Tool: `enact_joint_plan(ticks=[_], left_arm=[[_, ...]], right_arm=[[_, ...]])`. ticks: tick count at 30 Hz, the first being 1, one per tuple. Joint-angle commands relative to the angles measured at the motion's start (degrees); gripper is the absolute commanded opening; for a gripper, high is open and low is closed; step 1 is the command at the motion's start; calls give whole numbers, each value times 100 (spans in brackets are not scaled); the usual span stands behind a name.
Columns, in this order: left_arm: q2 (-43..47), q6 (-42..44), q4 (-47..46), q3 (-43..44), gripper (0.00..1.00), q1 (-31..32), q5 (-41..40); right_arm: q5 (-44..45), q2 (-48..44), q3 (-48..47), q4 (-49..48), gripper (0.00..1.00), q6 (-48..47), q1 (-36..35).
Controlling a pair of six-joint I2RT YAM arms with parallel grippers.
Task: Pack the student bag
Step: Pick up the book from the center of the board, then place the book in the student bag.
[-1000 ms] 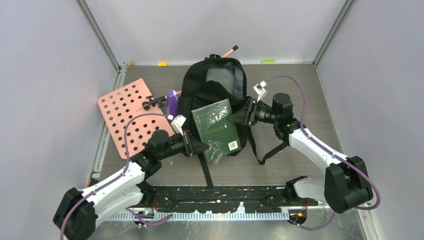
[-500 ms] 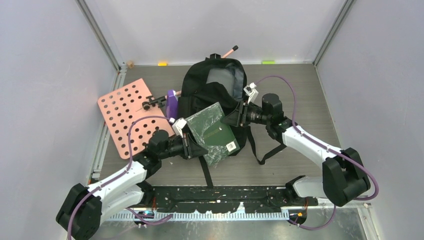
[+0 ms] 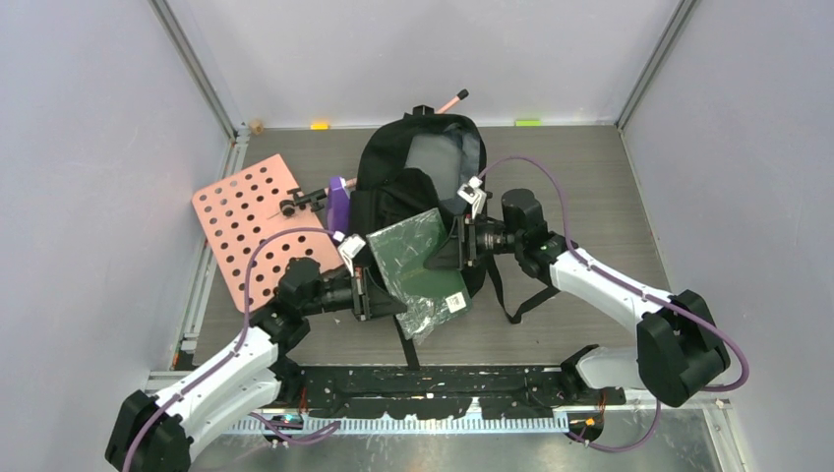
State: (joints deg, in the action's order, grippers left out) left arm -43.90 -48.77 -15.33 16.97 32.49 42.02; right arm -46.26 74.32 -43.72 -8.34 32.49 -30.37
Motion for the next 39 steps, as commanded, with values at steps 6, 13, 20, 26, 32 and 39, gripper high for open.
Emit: enact_joint_plan(ticks=[6,13,20,26,32,39], left_arm=[[591,392,-808,831,0,-76,-552],[543,1005,444,1262,17,-77,-1347],[-81,2768,2663,2776,98,-89,-2700],[-1593,4119,3282,4311,100,-193,-3255],[-2777,5043,2314,5015,100,-199,-2610],[-3884,5703,1360,5609,100,-43,-2033]], right_arm=[[-1704,-211,-267,271,43,564,-558],[-1196,-877,-495,644,1,606,-518],[1497,-1631,-2058,3233,0,-608,113],[3483,-1422,-3796,4738,0,-1233,363],[5378,-835,-4805,5395,0,-1463,480],[5870,-630,-5127,5393,0,-1574,523]])
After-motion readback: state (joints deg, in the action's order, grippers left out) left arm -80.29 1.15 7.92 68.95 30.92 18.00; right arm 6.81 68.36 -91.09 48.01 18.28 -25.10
